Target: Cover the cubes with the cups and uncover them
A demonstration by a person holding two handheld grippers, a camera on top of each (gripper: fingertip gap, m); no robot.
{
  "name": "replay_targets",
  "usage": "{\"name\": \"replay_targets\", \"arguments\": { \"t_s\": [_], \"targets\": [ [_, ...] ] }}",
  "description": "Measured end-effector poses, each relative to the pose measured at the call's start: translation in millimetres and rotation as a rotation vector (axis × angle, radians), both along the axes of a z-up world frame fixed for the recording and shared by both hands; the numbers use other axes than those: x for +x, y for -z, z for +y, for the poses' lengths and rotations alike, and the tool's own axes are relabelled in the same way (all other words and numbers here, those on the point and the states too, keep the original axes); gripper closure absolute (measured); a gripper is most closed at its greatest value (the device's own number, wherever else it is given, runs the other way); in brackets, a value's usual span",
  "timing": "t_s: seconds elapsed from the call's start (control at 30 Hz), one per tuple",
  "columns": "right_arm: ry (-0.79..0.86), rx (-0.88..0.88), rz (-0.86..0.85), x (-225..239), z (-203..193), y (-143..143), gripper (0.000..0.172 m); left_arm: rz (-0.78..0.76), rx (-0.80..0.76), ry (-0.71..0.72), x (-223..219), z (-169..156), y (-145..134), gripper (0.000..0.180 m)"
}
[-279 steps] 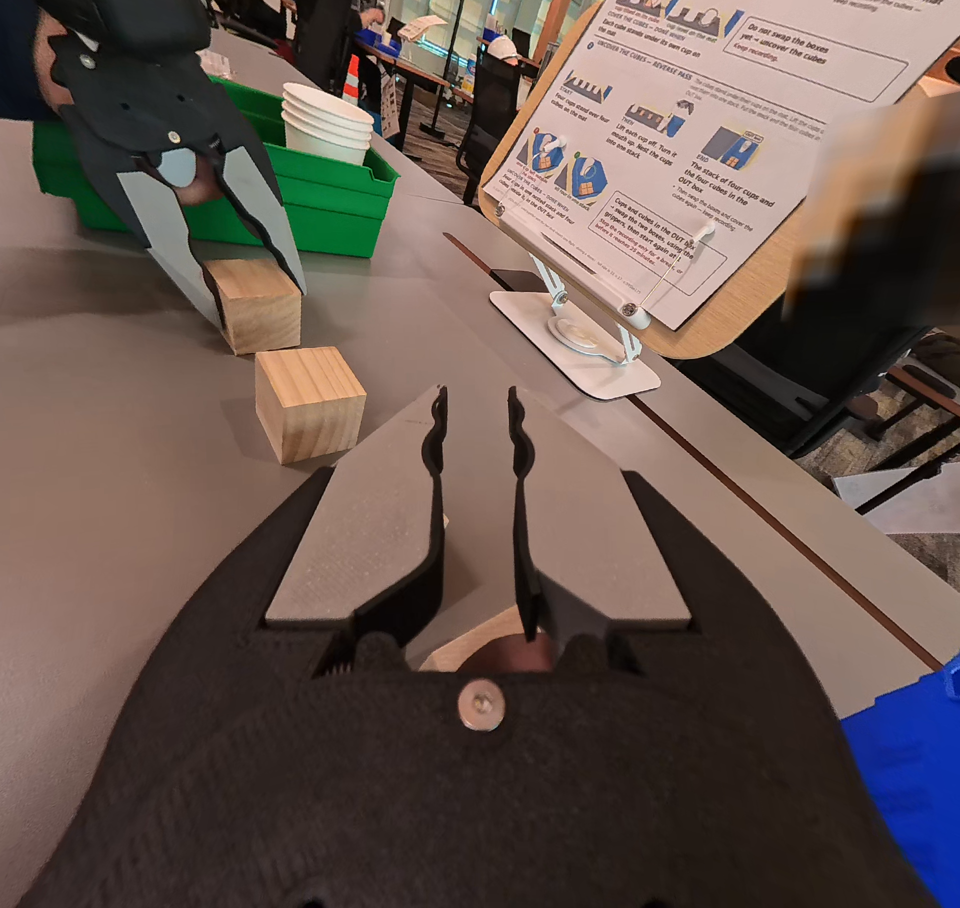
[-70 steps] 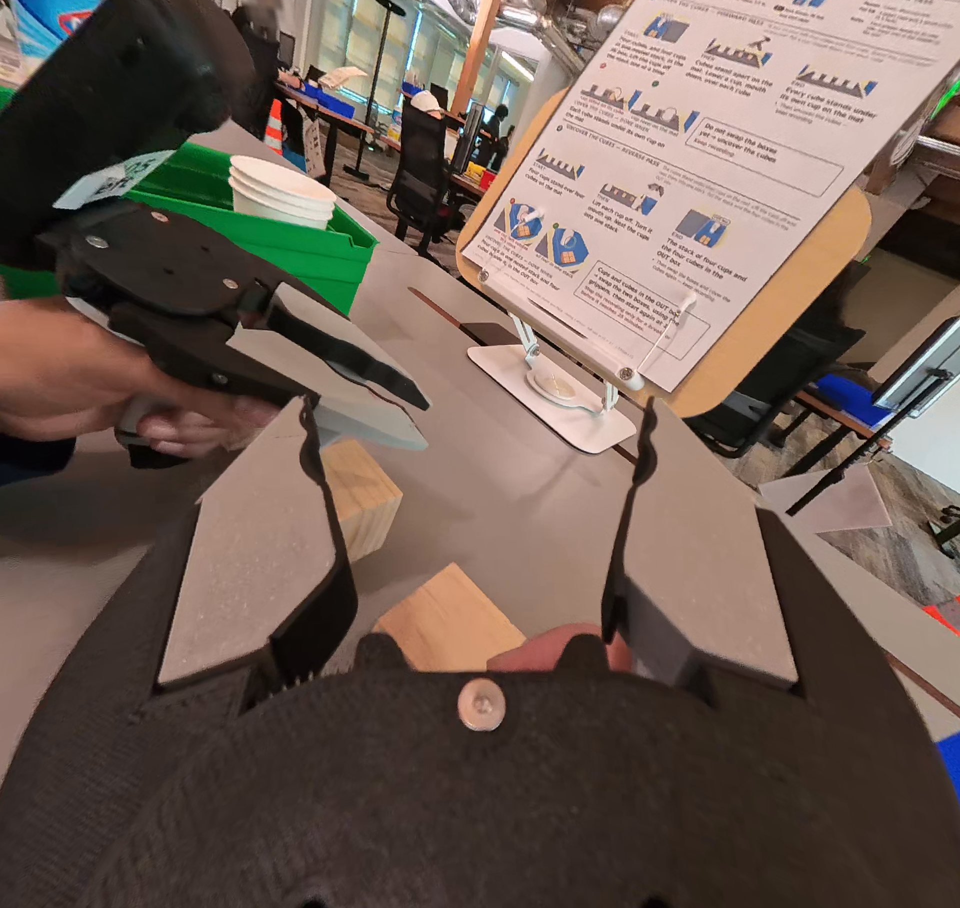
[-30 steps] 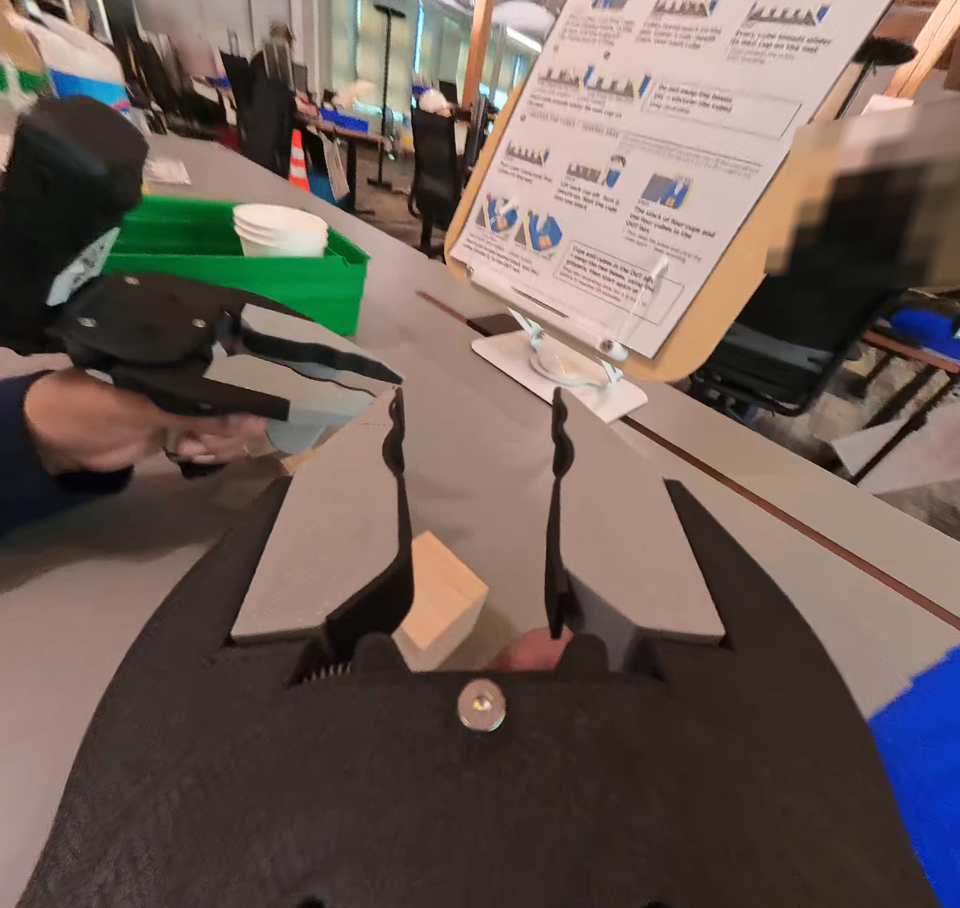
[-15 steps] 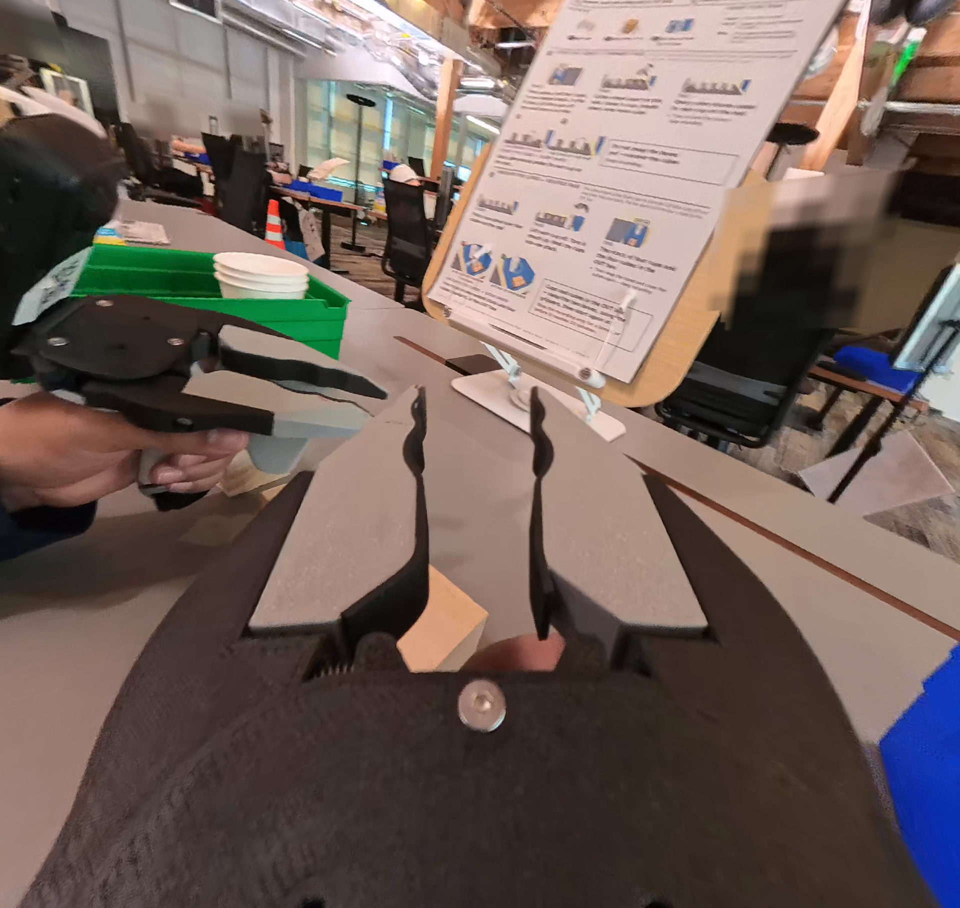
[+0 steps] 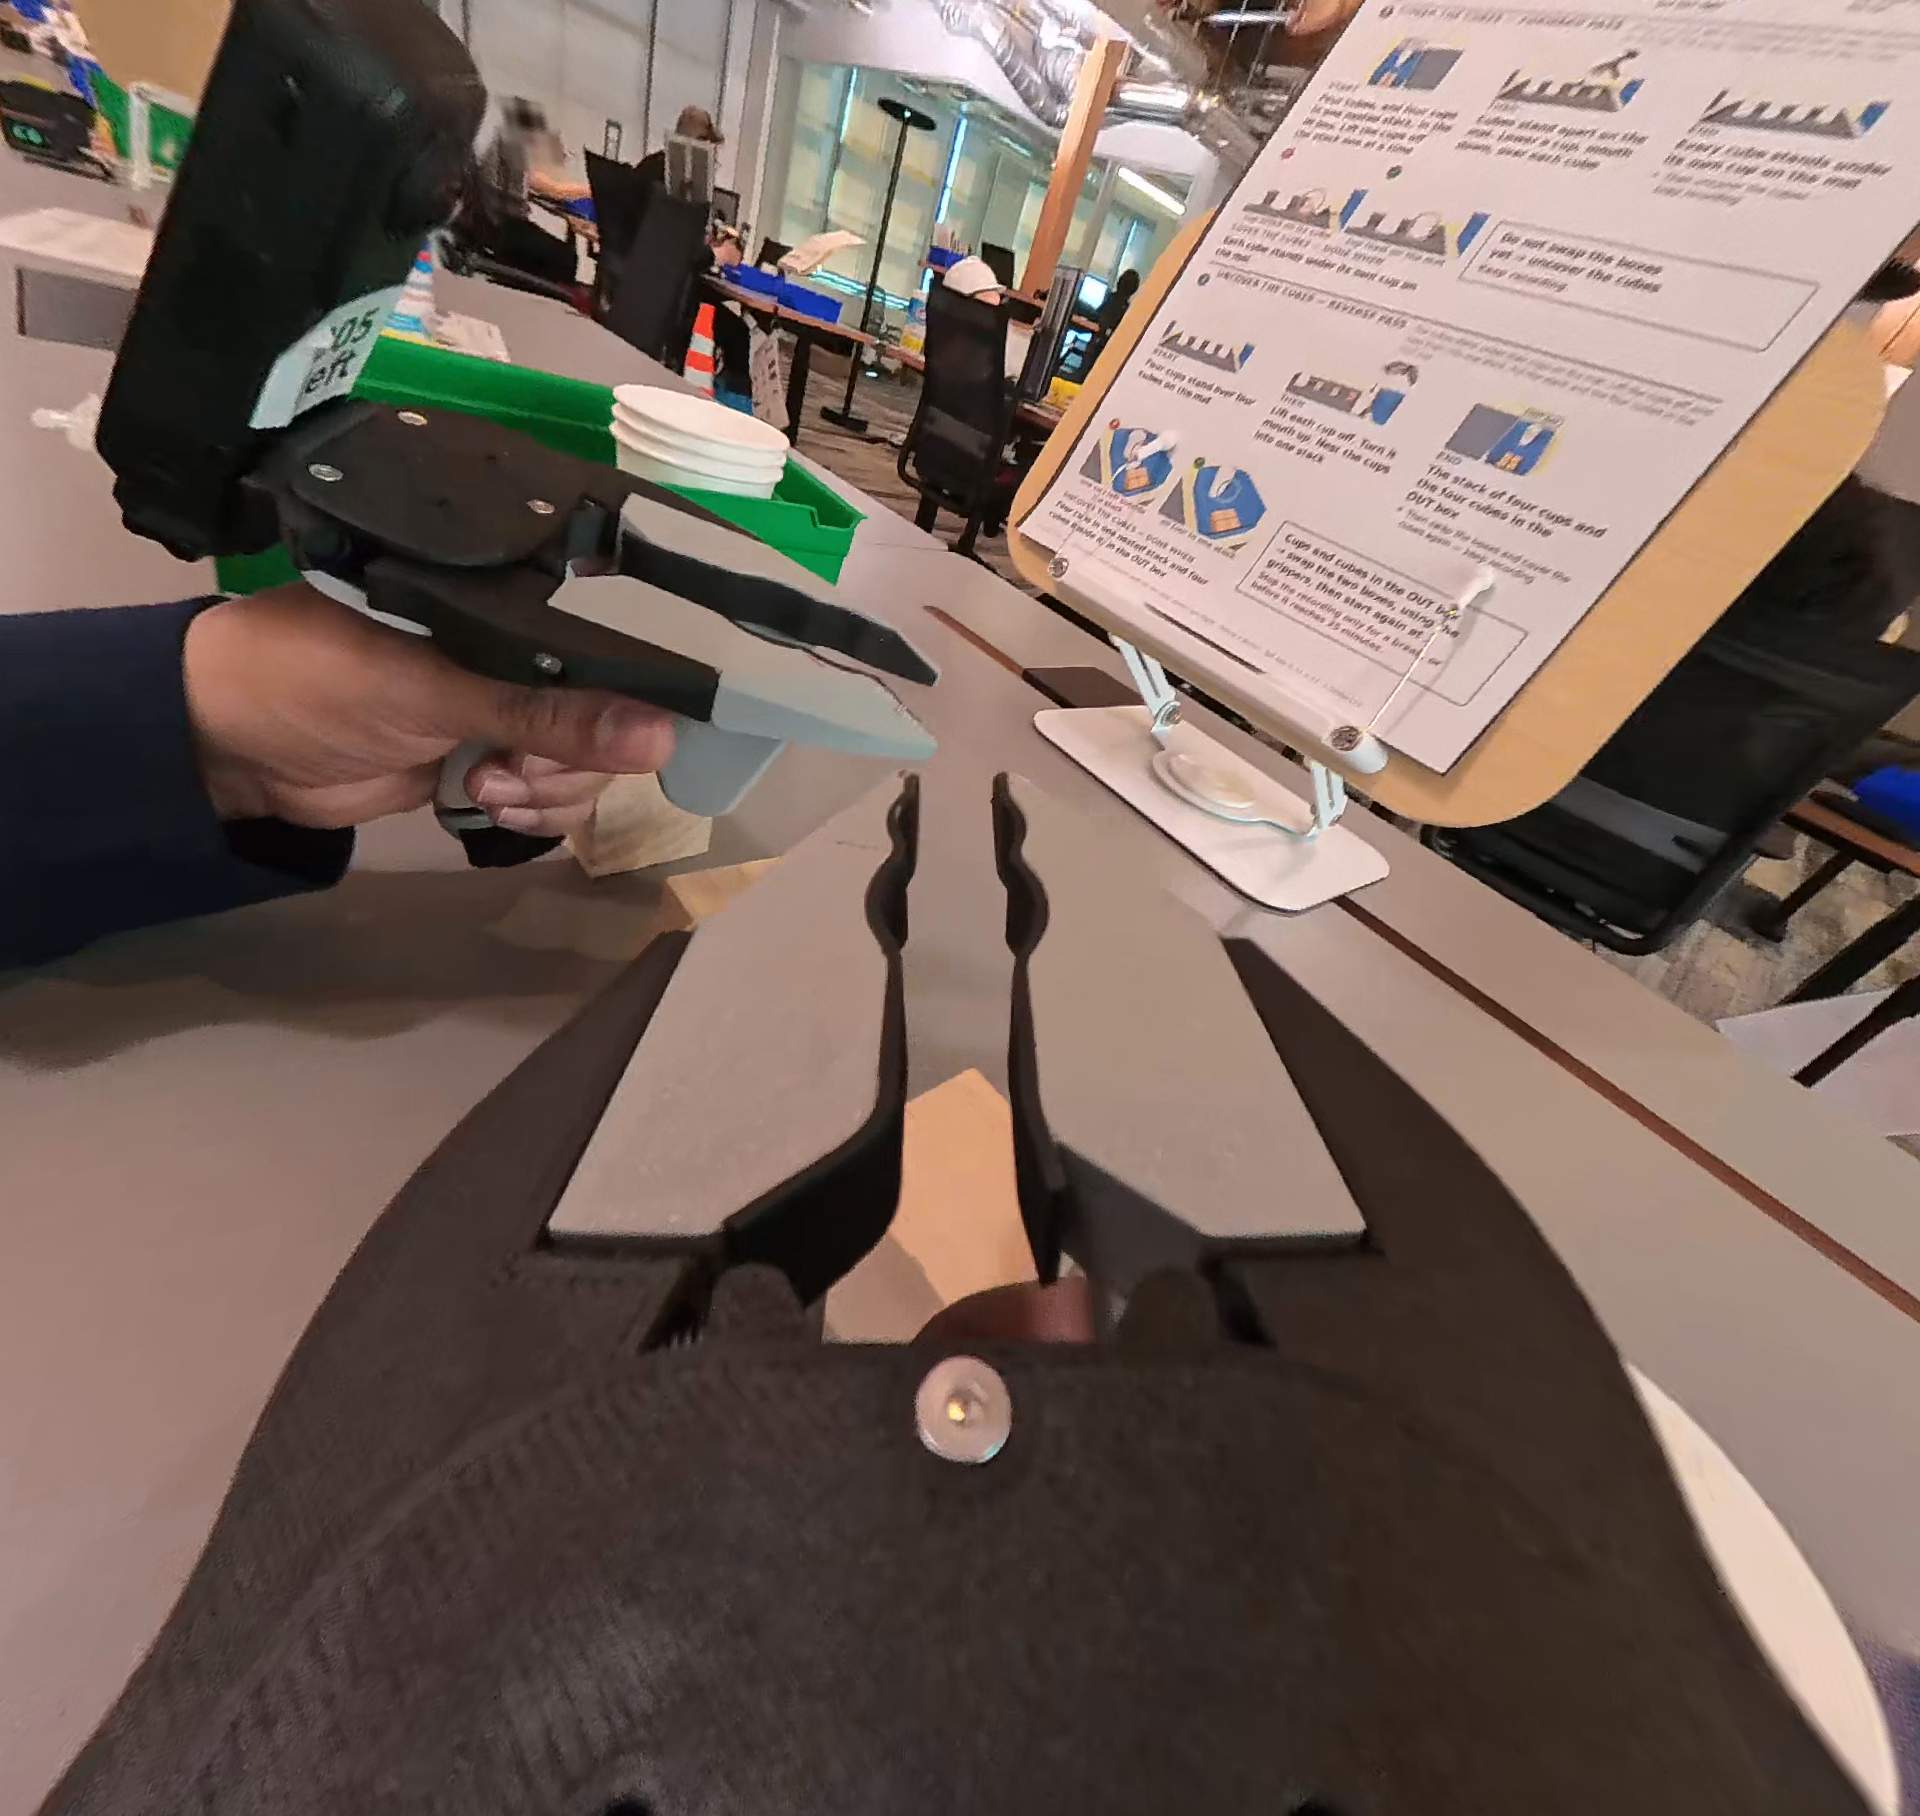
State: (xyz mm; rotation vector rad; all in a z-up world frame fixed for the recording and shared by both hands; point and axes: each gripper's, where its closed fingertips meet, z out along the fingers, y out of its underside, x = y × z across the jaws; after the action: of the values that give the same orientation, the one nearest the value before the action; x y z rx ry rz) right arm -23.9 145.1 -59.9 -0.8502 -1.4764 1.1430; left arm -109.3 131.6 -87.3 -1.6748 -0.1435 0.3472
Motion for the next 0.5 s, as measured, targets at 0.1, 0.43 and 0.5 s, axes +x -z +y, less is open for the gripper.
{"name": "replay_targets", "arguments": {
  "t_s": [0.1,0.43,0.5],
  "targets": [
    [-0.021,-0.016,-0.032,-2,-5,7,0.159,-0.030,0.052,0.006,0,-2,-8,0.145],
    [-0.063,0.056,-0.073,-3,-30,26,0.150,-0.020,0.262,-0.005,-10,-25,-44,0.156],
    [-0.068,0.061,-0.068,-3,-31,26,0.150,-0.038,0.265,0.020,-8,-23,-42,0.157]
  ]
}}
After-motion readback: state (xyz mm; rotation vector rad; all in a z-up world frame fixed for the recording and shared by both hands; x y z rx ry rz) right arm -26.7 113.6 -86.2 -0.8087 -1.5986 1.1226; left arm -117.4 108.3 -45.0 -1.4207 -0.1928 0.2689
